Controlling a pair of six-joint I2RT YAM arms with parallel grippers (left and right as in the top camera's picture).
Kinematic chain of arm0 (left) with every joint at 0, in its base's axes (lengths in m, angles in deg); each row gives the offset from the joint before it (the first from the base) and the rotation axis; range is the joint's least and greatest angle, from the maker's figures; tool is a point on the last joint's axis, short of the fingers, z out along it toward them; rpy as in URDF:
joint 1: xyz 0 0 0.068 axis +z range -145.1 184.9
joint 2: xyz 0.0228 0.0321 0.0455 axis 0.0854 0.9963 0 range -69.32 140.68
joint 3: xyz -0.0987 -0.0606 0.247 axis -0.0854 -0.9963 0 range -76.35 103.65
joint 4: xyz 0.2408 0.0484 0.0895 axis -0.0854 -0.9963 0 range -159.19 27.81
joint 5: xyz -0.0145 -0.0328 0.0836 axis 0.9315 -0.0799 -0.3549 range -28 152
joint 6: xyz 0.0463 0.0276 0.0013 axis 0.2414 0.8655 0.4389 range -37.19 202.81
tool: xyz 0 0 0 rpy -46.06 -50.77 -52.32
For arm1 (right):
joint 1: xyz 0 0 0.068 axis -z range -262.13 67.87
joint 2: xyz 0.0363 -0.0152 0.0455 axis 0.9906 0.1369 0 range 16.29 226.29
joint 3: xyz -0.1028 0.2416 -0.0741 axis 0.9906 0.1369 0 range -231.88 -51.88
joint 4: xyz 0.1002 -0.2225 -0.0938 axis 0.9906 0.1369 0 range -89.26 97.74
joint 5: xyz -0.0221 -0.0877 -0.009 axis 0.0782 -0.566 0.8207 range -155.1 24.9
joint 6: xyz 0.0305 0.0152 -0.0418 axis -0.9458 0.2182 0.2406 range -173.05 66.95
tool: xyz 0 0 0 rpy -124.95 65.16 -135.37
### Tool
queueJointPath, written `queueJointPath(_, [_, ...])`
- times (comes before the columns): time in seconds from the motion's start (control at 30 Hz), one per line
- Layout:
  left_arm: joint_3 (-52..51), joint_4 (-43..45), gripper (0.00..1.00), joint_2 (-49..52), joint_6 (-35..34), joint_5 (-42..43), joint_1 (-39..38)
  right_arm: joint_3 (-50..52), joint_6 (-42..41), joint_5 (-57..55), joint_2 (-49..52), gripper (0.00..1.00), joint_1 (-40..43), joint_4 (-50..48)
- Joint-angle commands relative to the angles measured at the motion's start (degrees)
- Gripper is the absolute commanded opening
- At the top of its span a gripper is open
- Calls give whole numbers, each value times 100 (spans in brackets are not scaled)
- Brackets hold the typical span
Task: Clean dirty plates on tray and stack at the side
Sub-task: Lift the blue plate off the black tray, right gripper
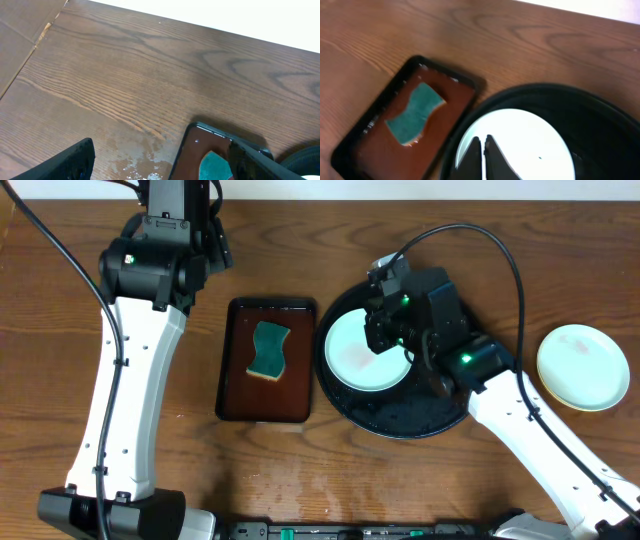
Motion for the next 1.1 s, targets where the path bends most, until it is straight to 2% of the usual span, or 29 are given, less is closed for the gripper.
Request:
queueJointPath(0.0, [63,-11,85,15,76,-170,4,-111,-68,-601,-76,19,59,227])
queueJointPath(0.07, [63,-11,85,15,76,-170,4,-109,-68,-590,-48,29,260,476])
queueJointPath(0.17, [63,-11,85,15,76,-170,4,-109,-66,-586,81,37,542,804])
queueJointPath(0.4, [63,-11,85,15,76,-170,4,-107,-61,-570,916,41,1095,1220])
queueJointPath(0.6, [63,-11,85,15,76,-170,4,-107,-59,-492,1969,37,1408,1047])
queueJointPath(0.77, [63,-11,85,15,76,-170,4,-107,221,538,2771,34,1554,520])
queueJointPath(0.83, [63,-11,85,15,76,-170,4,-107,216,695,2931,29,1569,389])
queueJointPath(0.87, [63,-11,85,15,76,-170,4,-107,214,699,2970,18,1572,356])
queueJointPath(0.9, [63,-11,85,15,76,-170,4,-107,216,695,2983,2,1574,334])
queueJointPath(1.07, [63,-11,85,15,76,-170,4,-243,216,697,2505,1,1628,297])
